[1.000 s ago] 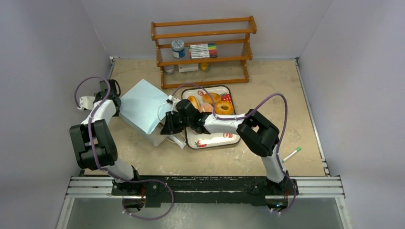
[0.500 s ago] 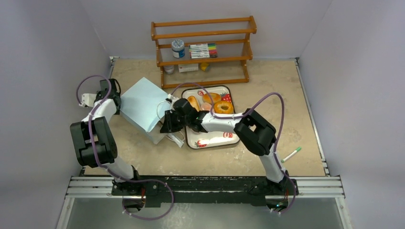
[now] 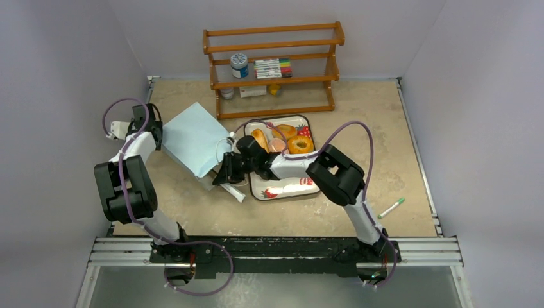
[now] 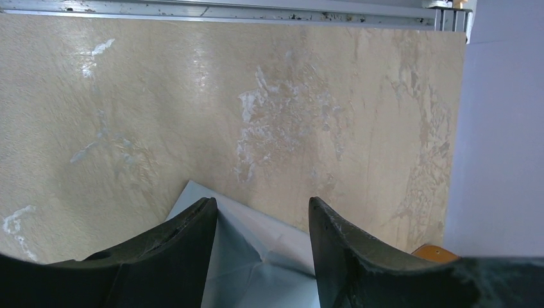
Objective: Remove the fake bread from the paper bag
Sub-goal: Adjust the paper bag at the center of the board.
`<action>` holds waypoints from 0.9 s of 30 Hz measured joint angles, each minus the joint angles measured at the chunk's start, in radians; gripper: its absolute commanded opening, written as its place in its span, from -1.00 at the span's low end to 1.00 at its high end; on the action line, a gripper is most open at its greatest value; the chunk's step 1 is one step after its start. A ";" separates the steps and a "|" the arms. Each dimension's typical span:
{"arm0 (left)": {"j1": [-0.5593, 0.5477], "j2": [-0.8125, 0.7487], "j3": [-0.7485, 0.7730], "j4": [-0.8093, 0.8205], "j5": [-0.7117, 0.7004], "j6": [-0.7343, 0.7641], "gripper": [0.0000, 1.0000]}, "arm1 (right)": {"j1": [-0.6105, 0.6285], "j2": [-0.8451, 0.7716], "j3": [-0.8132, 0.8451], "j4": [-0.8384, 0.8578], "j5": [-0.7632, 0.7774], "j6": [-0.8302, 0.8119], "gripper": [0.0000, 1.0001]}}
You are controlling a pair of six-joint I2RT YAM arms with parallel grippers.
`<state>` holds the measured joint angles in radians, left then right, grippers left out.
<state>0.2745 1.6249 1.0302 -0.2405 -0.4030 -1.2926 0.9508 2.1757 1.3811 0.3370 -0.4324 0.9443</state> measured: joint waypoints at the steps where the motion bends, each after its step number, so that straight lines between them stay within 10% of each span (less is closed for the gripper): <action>1: 0.000 0.000 0.000 0.000 0.004 0.004 0.07 | -0.005 0.000 -0.011 0.026 -0.018 0.027 -0.65; 27: 0.000 0.000 0.000 -0.001 0.017 0.030 0.05 | -0.041 -0.068 -0.290 0.543 -0.092 0.478 -0.61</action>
<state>0.2745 1.6249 1.0302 -0.2413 -0.3859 -1.2625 0.9096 2.1082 1.0916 0.8803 -0.5240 1.4220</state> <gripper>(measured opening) 0.532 0.234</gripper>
